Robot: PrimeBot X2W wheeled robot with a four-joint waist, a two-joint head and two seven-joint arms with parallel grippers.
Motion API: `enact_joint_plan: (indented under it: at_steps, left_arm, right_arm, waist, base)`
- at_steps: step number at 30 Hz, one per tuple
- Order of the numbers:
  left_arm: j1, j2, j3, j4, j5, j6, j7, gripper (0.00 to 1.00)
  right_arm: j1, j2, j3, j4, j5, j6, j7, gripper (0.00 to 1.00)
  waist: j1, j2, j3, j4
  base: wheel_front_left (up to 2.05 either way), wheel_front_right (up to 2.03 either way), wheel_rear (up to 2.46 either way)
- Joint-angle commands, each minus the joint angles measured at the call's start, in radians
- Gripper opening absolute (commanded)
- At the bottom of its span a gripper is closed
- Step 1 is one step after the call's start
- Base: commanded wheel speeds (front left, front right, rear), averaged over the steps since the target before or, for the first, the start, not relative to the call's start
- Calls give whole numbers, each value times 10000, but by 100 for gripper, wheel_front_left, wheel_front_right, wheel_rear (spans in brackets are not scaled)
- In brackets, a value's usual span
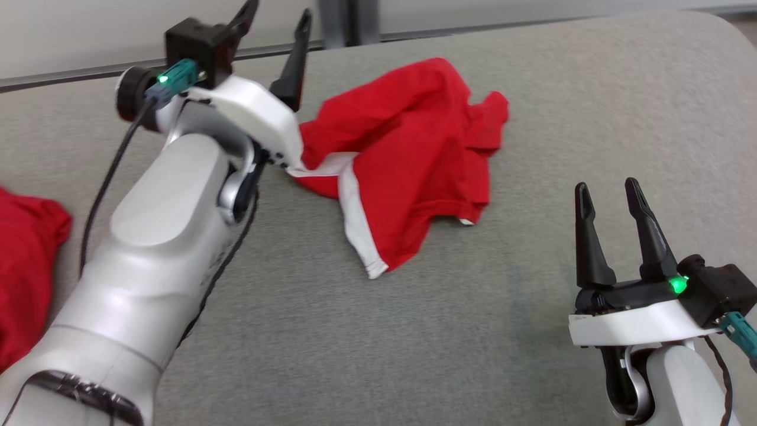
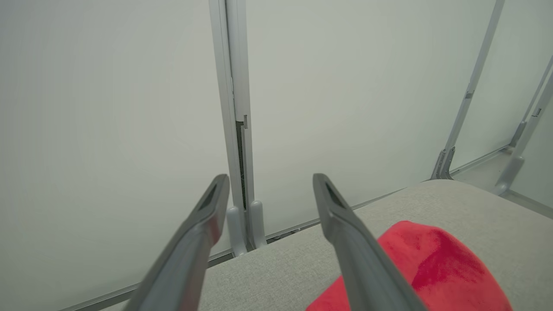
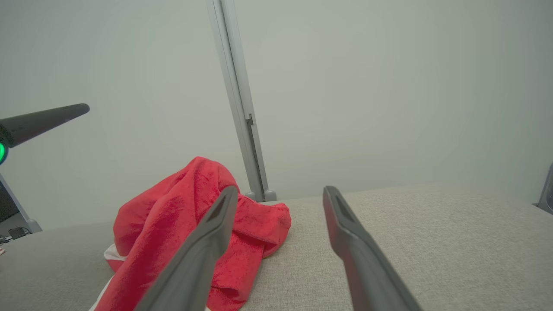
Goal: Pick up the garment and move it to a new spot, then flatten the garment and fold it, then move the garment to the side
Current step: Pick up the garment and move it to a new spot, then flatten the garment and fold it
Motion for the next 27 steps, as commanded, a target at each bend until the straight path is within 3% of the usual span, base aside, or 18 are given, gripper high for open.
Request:
enact_joint_plan:
  at_steps: [1, 5, 12, 15, 19, 27]
  left_arm:
    - [213, 205, -7, 31, 151, -117, -115, 100]
    - [1300, 811, 331, -646, 457, -406, -272, 100]
    - [4286, 1230, 1755, -3074, 1089, -108, -260, 100]
    - [5654, 1060, 2556, -4082, 1467, 238, -260, 100]
    - [7211, 544, 3424, -5134, 2043, 378, -262, 100]
    - [8222, -129, 4580, -5653, 3050, -233, -263, 100]
  right_arm:
    - [103, -25, -55, 55, -163, 0, -14, 100]
    - [398, -27, -324, 154, -586, 0, -14, 100]
    - [828, -28, -254, 410, -869, 0, -14, 100]
    - [978, -25, -231, 475, -864, 0, -12, 100]
    - [1176, -29, -211, 529, -828, 0, -14, 100]
    - [1263, -22, 615, 902, -619, 0, -12, 100]
  waist:
    - [0, 0, -448, 707]
    - [0, 0, -1015, 1695]
    - [0, 0, -1541, 2460]
    - [0, 0, -1739, 2618]
    - [0, 0, -1842, 2697]
    - [0, 0, -1756, 2797]
  base:
    - [0, 0, 0]
    - [0, 0, 0]
    - [0, 0, 0]
    - [0, 0, 0]
    - [0, 0, 0]
    - [0, 0, 0]
